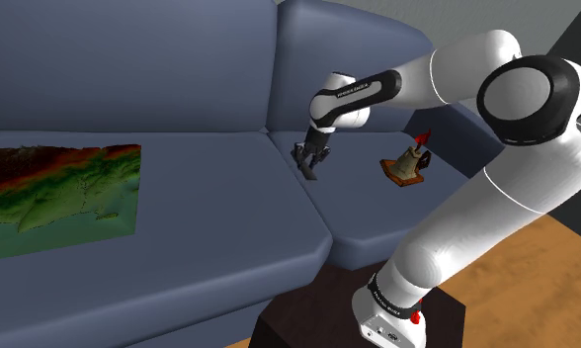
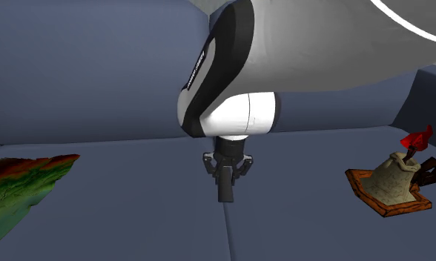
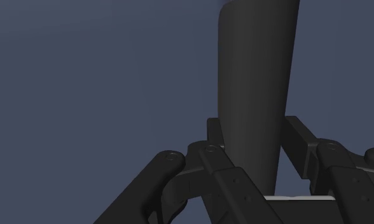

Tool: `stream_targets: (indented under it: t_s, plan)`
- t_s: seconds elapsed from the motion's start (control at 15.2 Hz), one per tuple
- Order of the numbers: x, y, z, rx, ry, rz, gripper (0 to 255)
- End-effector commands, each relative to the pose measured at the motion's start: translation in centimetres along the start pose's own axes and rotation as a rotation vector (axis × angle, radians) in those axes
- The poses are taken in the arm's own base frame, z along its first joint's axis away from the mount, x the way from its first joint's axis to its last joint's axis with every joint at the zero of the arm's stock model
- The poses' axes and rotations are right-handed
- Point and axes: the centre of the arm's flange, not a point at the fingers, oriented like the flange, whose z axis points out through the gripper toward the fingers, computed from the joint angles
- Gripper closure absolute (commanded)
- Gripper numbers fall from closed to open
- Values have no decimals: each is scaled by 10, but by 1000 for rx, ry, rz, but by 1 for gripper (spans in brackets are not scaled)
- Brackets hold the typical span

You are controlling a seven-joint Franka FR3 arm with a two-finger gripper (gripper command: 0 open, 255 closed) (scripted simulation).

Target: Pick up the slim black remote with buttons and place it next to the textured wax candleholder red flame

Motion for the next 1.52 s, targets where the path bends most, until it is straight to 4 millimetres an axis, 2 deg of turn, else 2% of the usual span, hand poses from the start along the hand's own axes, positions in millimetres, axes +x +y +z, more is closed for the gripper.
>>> stream_targets:
  t_s: [0.0, 1.45]
  plan:
    - [-1, -1, -11, 0, 0, 0, 255]
    - [-2, -10, -127, 0, 0, 0, 255]
